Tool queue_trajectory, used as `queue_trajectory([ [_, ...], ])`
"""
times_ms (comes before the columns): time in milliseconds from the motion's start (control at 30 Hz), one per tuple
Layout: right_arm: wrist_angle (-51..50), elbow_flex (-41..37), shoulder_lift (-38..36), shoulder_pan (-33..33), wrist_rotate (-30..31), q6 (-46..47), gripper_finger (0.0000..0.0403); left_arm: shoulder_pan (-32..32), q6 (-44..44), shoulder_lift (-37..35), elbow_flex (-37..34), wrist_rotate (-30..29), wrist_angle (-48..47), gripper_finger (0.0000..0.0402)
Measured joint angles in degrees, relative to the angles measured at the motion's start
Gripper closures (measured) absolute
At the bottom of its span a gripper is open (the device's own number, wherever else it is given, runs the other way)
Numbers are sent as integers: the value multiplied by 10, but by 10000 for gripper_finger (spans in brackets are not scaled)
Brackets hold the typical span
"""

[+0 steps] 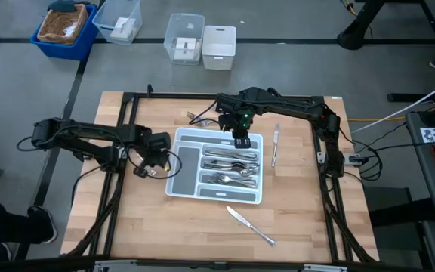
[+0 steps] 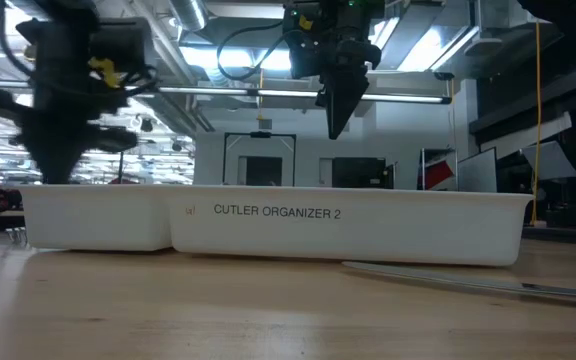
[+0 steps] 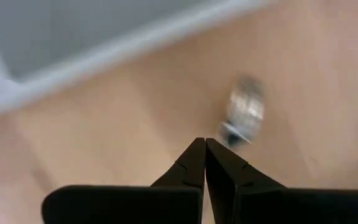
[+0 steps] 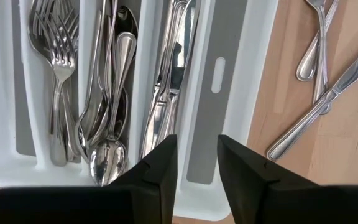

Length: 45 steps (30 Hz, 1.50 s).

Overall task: Sort silverware
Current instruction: Put the fork into the organizer tray

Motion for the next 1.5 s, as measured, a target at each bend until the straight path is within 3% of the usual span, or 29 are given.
queue_trajectory([
  [133,0,0,0,0,0,0,288,-2,-9,0,0,16,-64,401],
  [300,0,0,0,0,0,0,288,-2,-16,2,0,15,-53,390],
  [467,0,0,0,0,0,1,288,-2,-44,11,0,9,-43,346],
  [667,0,0,1,0,0,2,288,-2,-18,36,0,15,-45,298],
  [833,0,0,1,0,0,2,288,-2,47,66,0,16,-42,293],
  [1200,0,0,1,0,0,2,288,-2,52,147,0,17,13,293],
  [1500,0,0,1,0,0,1,288,-3,83,180,2,25,-2,293],
])
